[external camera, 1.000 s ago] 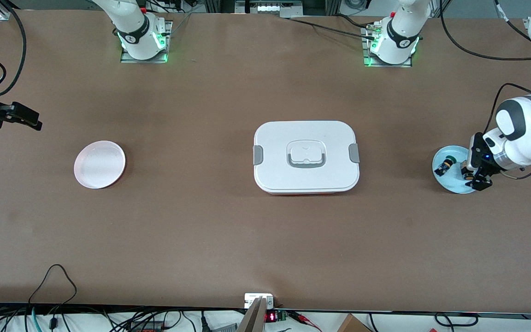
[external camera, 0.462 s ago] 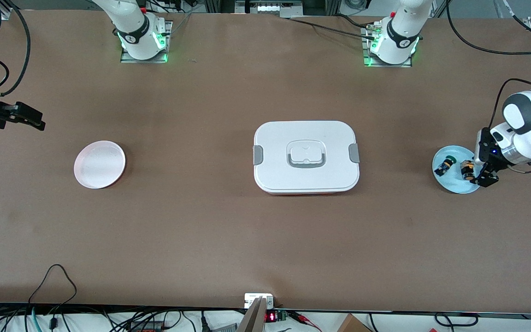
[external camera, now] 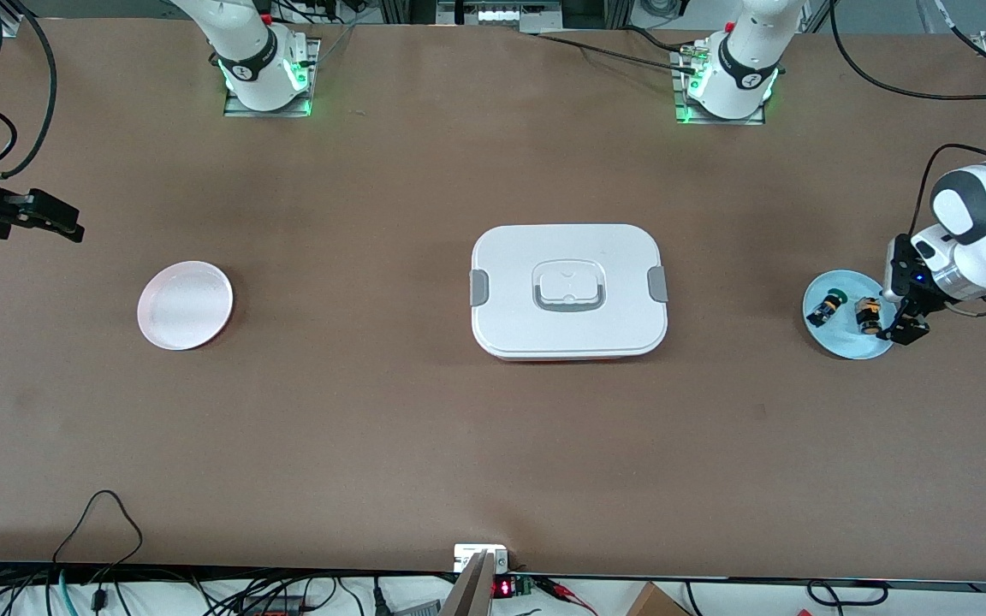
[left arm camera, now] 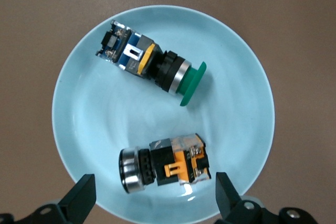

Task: Transfer orange switch to right arm and place
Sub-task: 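Lower the left gripper and grasp the orange-capped switch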

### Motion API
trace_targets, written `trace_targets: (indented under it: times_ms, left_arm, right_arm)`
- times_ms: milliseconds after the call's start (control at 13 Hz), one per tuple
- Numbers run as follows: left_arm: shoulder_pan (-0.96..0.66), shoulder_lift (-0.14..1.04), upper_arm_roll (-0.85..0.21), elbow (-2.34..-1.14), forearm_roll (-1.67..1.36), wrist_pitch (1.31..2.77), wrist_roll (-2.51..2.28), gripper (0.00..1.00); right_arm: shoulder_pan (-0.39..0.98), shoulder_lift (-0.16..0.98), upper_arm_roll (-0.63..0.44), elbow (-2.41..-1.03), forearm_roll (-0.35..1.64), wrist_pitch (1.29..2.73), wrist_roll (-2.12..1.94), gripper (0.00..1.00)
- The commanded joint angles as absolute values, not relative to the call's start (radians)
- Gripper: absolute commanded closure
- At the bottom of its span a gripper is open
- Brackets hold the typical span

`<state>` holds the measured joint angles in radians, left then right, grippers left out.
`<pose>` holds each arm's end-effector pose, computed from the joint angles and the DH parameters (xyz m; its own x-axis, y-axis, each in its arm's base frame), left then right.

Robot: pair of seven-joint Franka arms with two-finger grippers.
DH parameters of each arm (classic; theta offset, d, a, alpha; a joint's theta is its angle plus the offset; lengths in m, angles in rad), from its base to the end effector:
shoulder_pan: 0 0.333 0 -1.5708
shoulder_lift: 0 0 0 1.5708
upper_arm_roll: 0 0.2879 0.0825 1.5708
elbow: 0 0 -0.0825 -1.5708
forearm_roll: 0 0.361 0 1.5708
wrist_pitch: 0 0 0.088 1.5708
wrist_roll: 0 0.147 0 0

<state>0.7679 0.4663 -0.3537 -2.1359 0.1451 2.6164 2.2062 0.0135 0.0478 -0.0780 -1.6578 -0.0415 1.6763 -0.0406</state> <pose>0.5113 0.2152 0.1561 -0.3032 -0.9524 0.0307 -0.9499 0.2995 -0.0892 0.5472 -0.0404 0.5006 0.9993 -0.0196 -0.0311 -0.0182 -0.9989 0.0436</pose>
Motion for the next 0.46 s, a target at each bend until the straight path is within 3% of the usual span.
trace_targets:
  times_ms: [0, 385]
  left_arm:
    - [0.792, 0.474, -0.371, -2.148, 0.166, 2.640, 2.223, 0.00]
    - [0.813, 0.520, -0.371, -2.154, 0.166, 2.703, 2.232, 0.00]
  right_arm:
    - [0.014, 0.052, -0.078, -1.637, -0.031, 1.661, -0.054, 0.00]
    - [0.014, 0.054, -0.078, -1.637, -0.031, 1.661, -0.054, 0.00]
